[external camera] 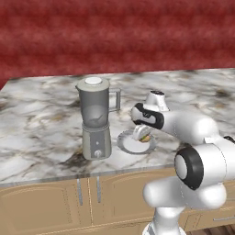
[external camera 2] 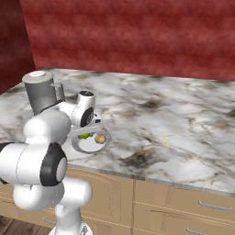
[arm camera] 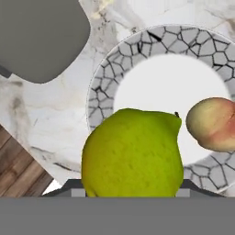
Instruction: Pick the pear and peach from the fridge and place them on the plate next to the blender to make a fruit smoothie.
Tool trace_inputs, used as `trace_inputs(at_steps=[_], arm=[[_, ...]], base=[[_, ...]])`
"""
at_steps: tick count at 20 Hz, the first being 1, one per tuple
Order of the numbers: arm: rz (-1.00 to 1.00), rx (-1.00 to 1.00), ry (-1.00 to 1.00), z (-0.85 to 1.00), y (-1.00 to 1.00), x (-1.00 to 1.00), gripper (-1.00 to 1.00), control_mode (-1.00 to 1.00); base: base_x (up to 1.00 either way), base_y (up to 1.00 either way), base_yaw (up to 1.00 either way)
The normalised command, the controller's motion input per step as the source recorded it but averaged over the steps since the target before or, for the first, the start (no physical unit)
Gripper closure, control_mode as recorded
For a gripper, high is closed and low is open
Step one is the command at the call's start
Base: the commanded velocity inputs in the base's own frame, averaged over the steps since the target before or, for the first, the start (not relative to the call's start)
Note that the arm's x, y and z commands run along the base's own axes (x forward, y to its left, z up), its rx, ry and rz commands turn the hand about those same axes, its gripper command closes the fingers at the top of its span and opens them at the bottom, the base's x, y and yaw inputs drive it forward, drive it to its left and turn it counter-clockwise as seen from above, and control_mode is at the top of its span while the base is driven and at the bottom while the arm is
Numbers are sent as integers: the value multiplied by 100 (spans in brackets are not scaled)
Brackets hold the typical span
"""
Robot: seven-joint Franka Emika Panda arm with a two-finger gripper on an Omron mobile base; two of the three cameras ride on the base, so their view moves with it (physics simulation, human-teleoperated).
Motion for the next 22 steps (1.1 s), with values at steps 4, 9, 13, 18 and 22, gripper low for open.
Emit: trace_inputs(at_steps=[4, 9, 13, 18, 22], arm=[[0, 0, -7, -33, 7, 38, 100, -100], [0, -1, -7, -41, 6, 44, 100, -100], [0, -1, -7, -24, 0, 46, -100, -100], [0, 0, -3, -5, 0, 17, -100, -100], [0, 0, -5, 47, 0, -11, -100, -100]], base=[[0, 0, 0], [0, 0, 0], [0, 0, 0], [0, 0, 0], [0, 0, 0]])
